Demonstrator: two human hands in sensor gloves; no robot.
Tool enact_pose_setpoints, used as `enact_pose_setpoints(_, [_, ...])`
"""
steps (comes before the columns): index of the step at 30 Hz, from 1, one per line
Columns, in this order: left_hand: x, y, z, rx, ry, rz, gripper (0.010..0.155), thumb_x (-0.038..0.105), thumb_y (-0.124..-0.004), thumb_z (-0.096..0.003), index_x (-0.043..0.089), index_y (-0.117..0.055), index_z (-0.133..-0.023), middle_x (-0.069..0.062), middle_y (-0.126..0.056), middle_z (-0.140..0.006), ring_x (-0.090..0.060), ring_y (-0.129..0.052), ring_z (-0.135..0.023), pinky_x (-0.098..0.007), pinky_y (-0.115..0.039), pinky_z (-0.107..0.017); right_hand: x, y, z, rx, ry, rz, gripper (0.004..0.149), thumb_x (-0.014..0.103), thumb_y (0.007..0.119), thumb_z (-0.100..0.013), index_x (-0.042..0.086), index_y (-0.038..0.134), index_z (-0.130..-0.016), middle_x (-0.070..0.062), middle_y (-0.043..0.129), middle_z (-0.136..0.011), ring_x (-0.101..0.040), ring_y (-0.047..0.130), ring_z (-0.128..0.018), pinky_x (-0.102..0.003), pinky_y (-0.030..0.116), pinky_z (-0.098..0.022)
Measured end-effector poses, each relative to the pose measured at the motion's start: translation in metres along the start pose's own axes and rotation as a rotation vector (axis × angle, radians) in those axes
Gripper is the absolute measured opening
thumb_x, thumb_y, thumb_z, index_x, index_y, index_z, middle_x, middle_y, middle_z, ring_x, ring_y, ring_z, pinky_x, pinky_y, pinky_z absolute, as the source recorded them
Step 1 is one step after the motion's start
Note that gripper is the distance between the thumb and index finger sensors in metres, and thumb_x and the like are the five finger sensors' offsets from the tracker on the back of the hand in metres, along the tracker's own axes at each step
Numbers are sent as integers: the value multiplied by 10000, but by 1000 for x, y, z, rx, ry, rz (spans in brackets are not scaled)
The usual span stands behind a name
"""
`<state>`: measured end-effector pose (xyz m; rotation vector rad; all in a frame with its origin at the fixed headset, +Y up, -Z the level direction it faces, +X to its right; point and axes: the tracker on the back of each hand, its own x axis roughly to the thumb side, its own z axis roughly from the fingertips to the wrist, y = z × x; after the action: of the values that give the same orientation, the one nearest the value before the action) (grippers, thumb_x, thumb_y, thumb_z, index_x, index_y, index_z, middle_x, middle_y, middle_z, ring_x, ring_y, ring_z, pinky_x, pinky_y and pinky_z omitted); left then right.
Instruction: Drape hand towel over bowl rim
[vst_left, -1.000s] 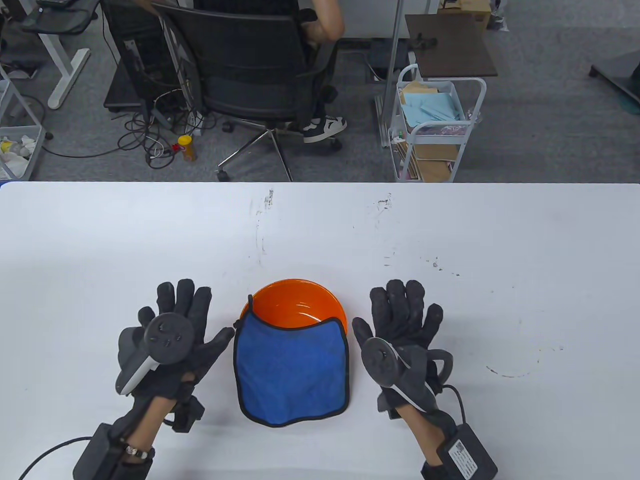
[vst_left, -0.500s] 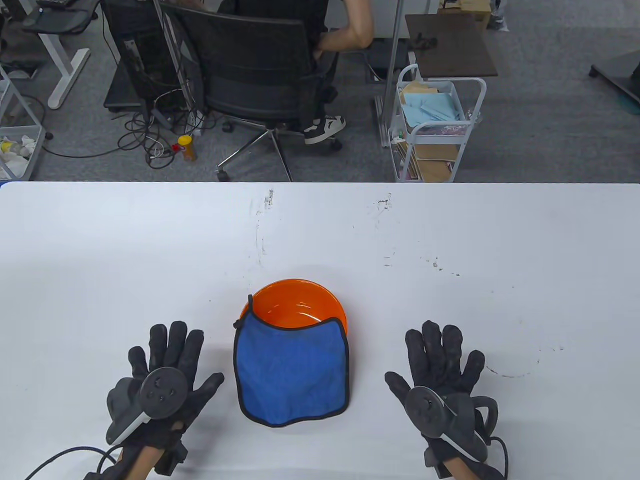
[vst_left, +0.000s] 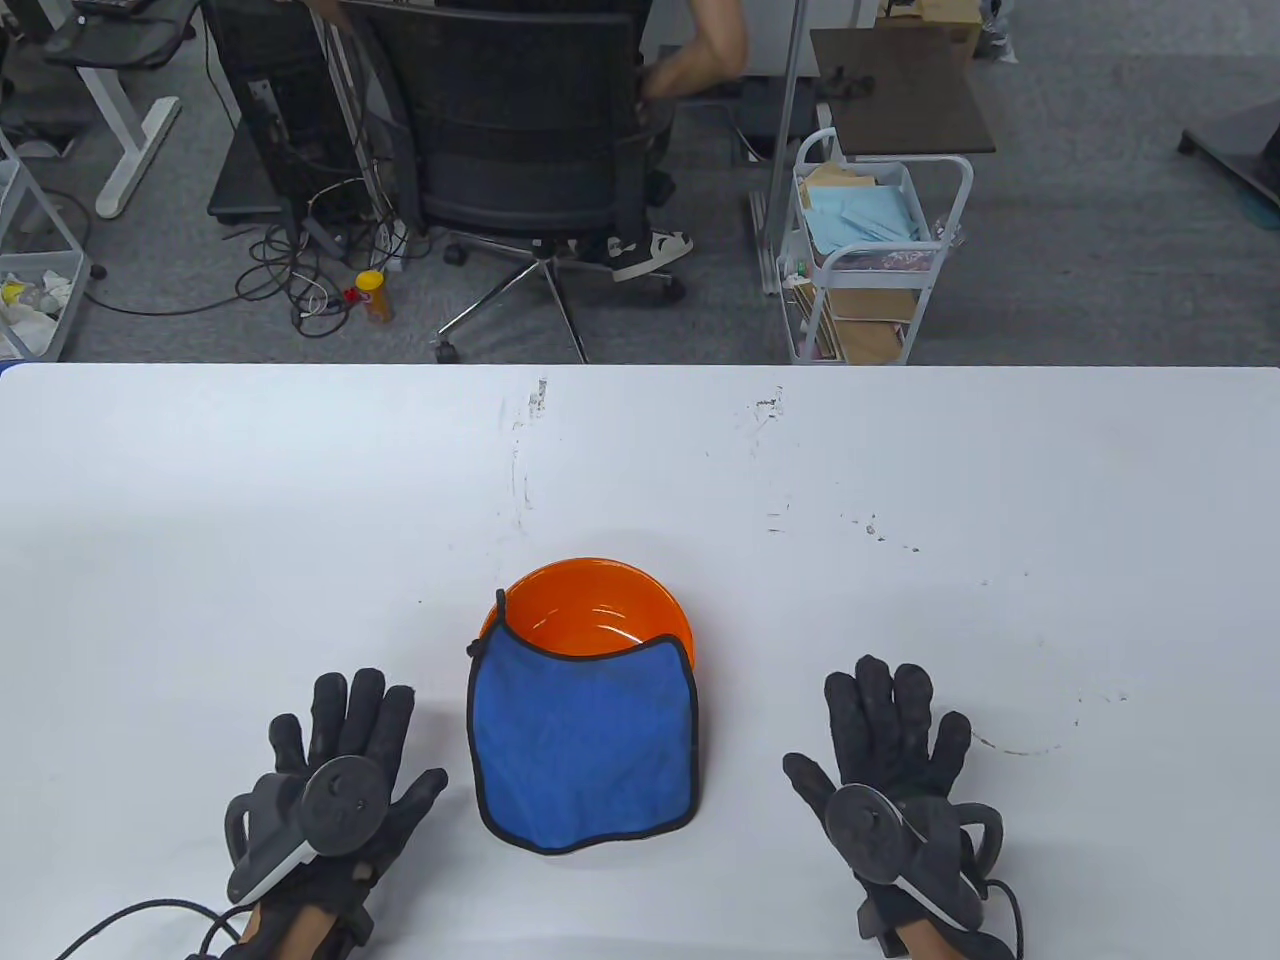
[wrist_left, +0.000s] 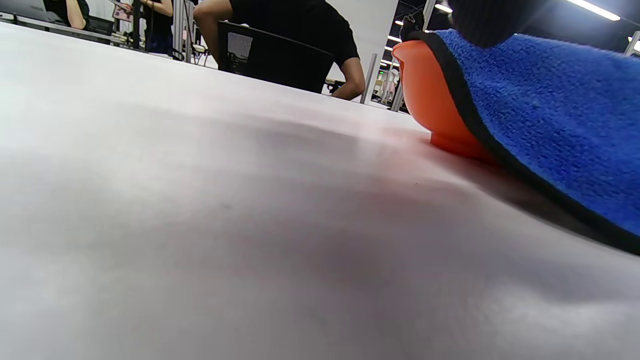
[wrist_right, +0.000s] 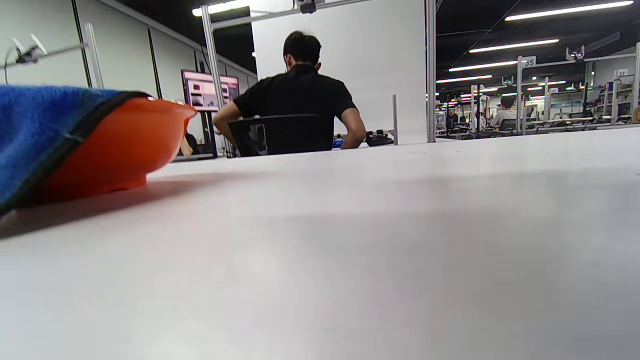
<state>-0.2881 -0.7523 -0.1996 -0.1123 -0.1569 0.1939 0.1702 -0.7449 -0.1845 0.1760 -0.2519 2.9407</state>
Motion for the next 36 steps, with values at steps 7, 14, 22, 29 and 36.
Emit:
enact_pose_setpoints(7, [3, -1, -1, 0, -5, -9, 822, 618, -595, -573, 228, -168, -1158, -27, -23, -1194, -322, 49, -1054, -656, -30, -672, -6, 10, -4, 77, -12, 21, 812, 605, 452, -572, 109, 182, -1155, -202, 108, -1192, -507, -4, -1044, -775, 127, -630])
enact_pose_setpoints(14, [0, -2, -3, -9, 10, -1, 829, 629, -588, -571, 233, -155, -1157, -22, -18, -1194, -319, 54, -1055, -655, -23, -671, -1, 6, 1, 50, -40, 37, 807, 599, 465, -570, 105, 215, -1157, -208, 138, -1194, -512, 28, -1045, -775, 139, -628])
enact_pose_setpoints(22, [0, 1, 0, 0, 7, 17, 827, 649, -567, -568, 276, -104, -1144, -21, -3, -1190, -325, 65, -1050, -662, -17, -664, 0, -5, 7, 9, -39, 23, 806, 598, 468, -571, 101, 229, -1159, -210, 147, -1195, -514, 32, -1047, -778, 142, -628])
enact_pose_setpoints(29, [2, -2, 0, -25, -2, 7, 833, 658, -555, -563, 273, -94, -1140, -13, 12, -1182, -321, 74, -1044, -661, -11, -659, 0, -8, 9, -2, -34, 25, 803, 595, 472, -572, 97, 244, -1159, -213, 157, -1195, -517, 38, -1048, -780, 149, -629])
enact_pose_setpoints(36, [0, -1, 1, -9, 1, 16, 831, 655, -555, -563, 266, -103, -1143, -15, 5, -1183, -322, 68, -1045, -660, -15, -660, 2, -5, 9, 20, -50, 31, 807, 595, 472, -571, 90, 246, -1159, -218, 153, -1193, -523, 38, -1044, -777, 150, -631])
